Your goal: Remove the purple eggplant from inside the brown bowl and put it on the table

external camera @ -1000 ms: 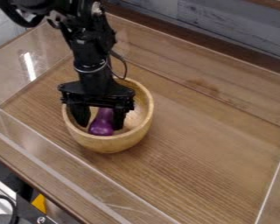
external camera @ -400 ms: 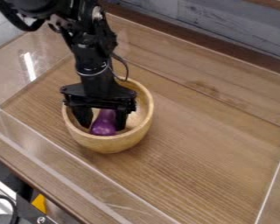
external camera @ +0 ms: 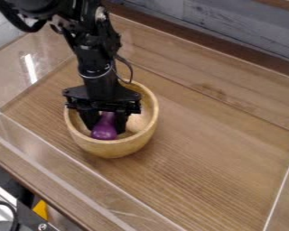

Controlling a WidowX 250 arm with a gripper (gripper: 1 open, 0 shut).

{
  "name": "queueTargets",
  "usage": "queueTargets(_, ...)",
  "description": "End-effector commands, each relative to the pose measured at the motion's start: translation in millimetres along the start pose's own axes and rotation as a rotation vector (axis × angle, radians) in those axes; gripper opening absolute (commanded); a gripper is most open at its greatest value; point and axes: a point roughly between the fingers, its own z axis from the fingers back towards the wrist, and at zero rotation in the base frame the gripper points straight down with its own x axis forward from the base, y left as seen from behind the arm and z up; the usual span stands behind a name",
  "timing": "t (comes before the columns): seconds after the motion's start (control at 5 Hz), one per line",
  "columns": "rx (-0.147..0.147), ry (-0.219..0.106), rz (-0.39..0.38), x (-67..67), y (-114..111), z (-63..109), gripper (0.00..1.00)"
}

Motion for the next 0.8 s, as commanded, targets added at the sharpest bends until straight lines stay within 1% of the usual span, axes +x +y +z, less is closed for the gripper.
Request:
queueTargets(0.0, 0.001, -0.02, -0.015, 1.8, -3.0, 6.5, 0.0)
queueTargets(0.6, 0.005, -0.023, -0.029, 0.2, -7.8, 11.7, 0.0)
